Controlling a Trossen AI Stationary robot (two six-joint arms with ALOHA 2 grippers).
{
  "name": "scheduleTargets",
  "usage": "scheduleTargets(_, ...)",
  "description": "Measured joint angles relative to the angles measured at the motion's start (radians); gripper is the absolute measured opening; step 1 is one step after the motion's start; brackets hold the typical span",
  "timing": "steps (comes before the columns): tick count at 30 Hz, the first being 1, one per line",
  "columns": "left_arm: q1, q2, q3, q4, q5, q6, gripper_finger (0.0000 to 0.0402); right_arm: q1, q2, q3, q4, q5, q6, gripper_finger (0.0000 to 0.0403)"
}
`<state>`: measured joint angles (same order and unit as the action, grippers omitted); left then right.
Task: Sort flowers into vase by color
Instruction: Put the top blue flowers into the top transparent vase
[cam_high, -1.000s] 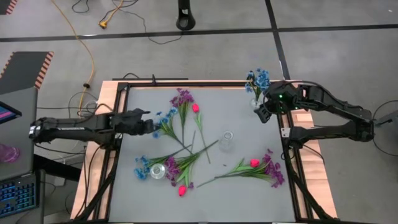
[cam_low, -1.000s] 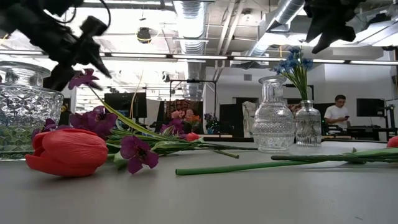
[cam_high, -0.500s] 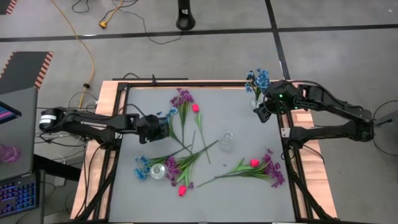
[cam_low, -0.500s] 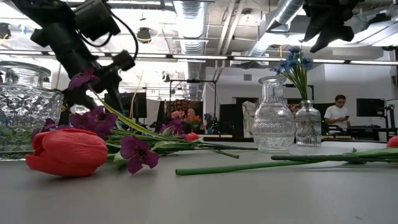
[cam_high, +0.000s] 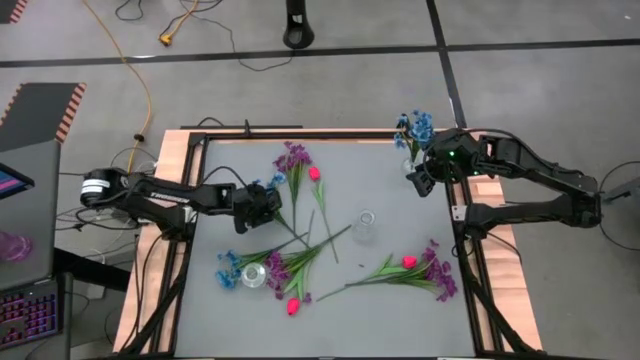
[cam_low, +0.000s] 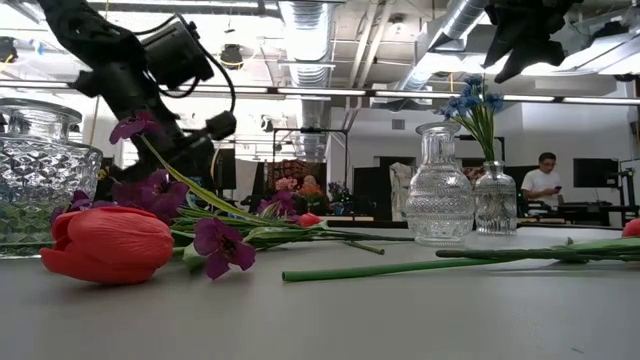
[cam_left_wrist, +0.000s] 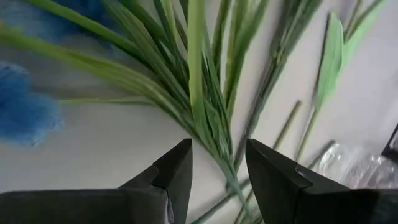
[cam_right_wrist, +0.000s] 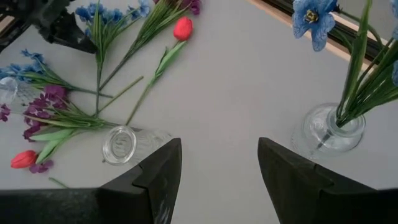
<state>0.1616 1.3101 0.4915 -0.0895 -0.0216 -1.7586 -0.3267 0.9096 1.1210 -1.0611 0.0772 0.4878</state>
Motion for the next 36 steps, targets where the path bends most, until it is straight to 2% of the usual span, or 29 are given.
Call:
scheduleTargets(13, 0.031, 0.110, 0.003, 0.046, 0.023, -0.074, 0.0136, 0.000, 0.000, 0.000, 0.000, 0.001, 0.001, 0.0239)
scheduleTargets(17, 0.030, 0.110, 0.003, 0.045, -0.006, -0.066, 0.0113, 0.000, 0.000, 0.000, 0.000, 0.001, 0.001, 0.0239)
scheduleTargets(24, 0.030, 0.108, 0.000, 0.046, -0.068, 0.057, 0.0015, 0.000, 0.000, 0.000, -0.002, 0.000, 0.001, 0.0239)
scheduleTargets(30, 0.031, 0.082, -0.002, 0.044, -0.091, 0.181, 0.0011, 0.000, 0.000, 0.000, -0.002, 0.000, 0.001, 0.0239)
scheduleTargets(36, 0.031, -0.056, -0.002, 0.032, -0.189, 0.328, 0.0003, 0.000, -0.021, 0.000, -0.001, 0.000, 0.001, 0.0239)
